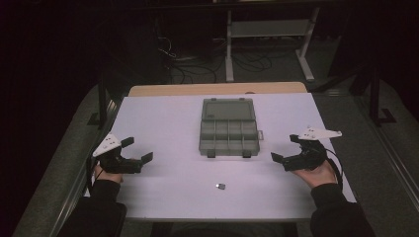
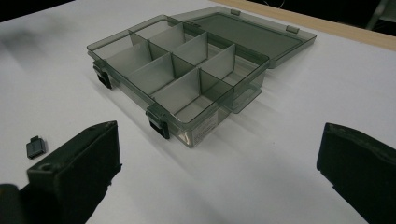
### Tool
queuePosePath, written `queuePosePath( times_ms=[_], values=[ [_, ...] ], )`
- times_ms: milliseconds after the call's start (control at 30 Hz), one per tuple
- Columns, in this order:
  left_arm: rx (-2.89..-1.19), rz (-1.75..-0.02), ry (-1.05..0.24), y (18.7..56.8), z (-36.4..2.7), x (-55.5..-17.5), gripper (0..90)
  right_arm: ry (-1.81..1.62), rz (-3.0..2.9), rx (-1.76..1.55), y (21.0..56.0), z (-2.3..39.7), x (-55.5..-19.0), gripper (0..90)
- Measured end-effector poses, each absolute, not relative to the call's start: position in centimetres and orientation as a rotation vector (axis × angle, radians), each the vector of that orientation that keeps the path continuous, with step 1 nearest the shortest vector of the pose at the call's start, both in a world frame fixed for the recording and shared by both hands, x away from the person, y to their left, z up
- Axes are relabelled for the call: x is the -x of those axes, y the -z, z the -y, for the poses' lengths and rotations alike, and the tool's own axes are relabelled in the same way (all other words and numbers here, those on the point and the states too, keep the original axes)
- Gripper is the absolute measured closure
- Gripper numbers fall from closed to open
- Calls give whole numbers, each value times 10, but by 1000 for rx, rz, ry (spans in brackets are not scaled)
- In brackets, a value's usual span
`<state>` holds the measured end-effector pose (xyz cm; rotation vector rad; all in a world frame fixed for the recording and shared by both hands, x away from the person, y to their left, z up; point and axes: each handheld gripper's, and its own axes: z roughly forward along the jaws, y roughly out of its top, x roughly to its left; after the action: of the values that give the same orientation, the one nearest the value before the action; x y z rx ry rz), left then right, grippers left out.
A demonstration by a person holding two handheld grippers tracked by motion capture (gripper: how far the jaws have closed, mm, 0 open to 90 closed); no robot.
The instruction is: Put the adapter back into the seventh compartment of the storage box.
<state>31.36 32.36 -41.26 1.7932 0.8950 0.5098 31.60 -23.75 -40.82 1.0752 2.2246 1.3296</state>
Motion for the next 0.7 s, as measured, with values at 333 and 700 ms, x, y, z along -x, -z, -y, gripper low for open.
queuePosePath(
  times_ms=[333,700],
  values=[
    [-1793,-887,-515,412,-323,-313,0,-1329,-2233,-1073,408,237,-315,0],
    [-1795,-886,-514,413,-323,-314,0,-1342,-2251,-1048,405,232,-314,0]
  ],
)
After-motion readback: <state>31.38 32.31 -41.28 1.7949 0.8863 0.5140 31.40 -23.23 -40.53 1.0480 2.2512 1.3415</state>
